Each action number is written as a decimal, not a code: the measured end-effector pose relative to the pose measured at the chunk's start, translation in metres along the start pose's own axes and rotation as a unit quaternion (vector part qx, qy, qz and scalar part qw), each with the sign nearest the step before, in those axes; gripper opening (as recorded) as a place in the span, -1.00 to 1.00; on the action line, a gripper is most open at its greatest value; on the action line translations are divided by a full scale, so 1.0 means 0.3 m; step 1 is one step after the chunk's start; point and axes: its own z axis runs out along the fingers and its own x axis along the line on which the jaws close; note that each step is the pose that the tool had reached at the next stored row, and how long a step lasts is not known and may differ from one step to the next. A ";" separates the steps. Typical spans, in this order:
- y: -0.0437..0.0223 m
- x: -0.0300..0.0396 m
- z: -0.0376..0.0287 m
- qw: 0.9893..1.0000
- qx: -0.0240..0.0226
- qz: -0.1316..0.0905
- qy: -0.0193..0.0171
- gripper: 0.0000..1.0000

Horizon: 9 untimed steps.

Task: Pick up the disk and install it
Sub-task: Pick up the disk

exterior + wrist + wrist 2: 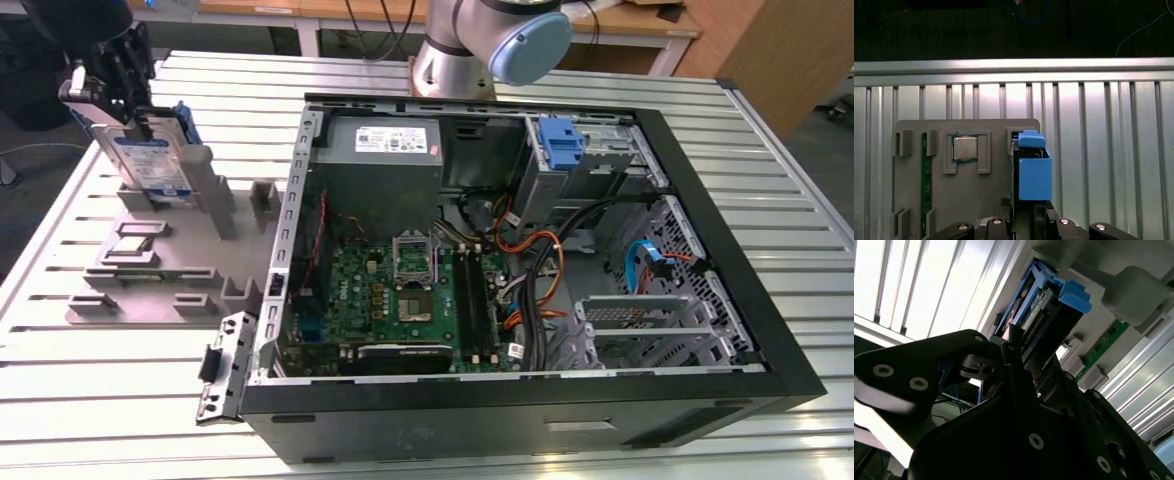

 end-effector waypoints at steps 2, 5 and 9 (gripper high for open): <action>0.000 0.000 -0.010 1.000 0.000 0.000 0.000 -0.30; 0.001 -0.001 -0.019 1.000 0.000 0.000 0.000 -0.30; 0.001 -0.001 -0.021 1.000 0.000 0.000 0.000 -0.30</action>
